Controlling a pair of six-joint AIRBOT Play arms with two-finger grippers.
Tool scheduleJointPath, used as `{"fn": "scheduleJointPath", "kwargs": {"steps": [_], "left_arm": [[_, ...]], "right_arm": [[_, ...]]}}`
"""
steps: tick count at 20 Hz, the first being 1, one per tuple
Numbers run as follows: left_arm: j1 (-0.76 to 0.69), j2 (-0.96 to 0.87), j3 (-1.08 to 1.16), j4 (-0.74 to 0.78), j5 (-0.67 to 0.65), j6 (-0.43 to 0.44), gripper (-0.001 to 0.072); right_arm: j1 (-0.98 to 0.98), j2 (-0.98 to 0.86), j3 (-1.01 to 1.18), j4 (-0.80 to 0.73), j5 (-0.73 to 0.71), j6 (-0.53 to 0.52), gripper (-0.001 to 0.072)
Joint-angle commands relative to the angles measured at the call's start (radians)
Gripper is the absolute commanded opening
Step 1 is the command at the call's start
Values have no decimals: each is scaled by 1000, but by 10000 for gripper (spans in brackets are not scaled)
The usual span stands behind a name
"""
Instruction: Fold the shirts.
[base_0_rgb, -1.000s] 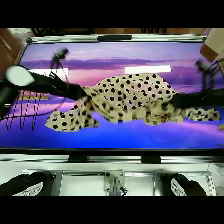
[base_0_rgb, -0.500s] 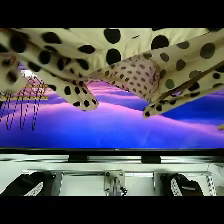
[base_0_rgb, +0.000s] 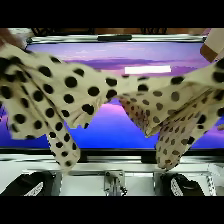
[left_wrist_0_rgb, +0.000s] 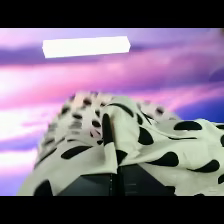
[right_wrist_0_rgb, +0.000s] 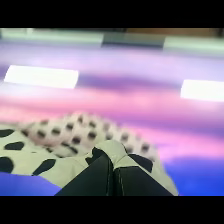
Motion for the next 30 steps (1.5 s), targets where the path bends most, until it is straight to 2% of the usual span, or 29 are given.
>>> {"fn": "scheduleJointPath", "kwargs": {"steps": [1, 2, 4, 7, 8, 12, 13, 14, 15, 16, 20, 22, 24, 27, 29, 30], "left_arm": [[0, -68, -243, 8, 180, -50, 46], [0, -107, -280, 5, 256, -53, 47], [9, -200, -285, 3, 329, -53, 46], [56, -317, -282, 3, 360, -73, 47], [73, -349, -282, 2, 360, -76, 47], [93, -404, -282, -17, 360, -90, 50], [93, -401, -281, -17, 359, -90, 97], [94, -395, -277, -16, 356, -90, 265], [95, -388, -264, -14, 337, -89, 502], [103, -384, -238, -12, 294, -88, 661], [185, -383, -50, 42, -84, 90, 673], [230, -377, 26, 233, -298, 117, 669], [272, -353, 21, 423, -409, 117, 668], [312, -311, -87, 440, -396, 117, 662], [312, -273, -236, 440, -302, 117, 584], [312, -254, -319, 444, -245, 117, 584]], "right_arm": [[1, -78, -175, 48, 52, 20, 56], [1, -98, -235, 47, -13, 21, 56], [1, -150, -302, 101, -130, 45, 56], [2, -247, -309, 292, -260, 44, 56], [14, -272, -310, 299, -283, 31, 56], [117, -369, -310, 115, -303, 26, 56], [140, -383, -309, 84, -306, 26, 56], [159, -394, -309, 67, -312, 25, 56], [174, -400, -310, 60, -321, 24, 56], [185, -402, -309, 50, -329, 24, 56], [189, -401, -309, 45, -307, 24, 56], [189, -401, -309, 31, -285, 25, 57], [189, -401, -310, 9, -265, 25, 57], [189, -401, -309, -5, -257, 32, 57], [190, -401, -310, -3, -247, 61, 57], [190, -401, -310, 1, -228, 88, 57]]}}
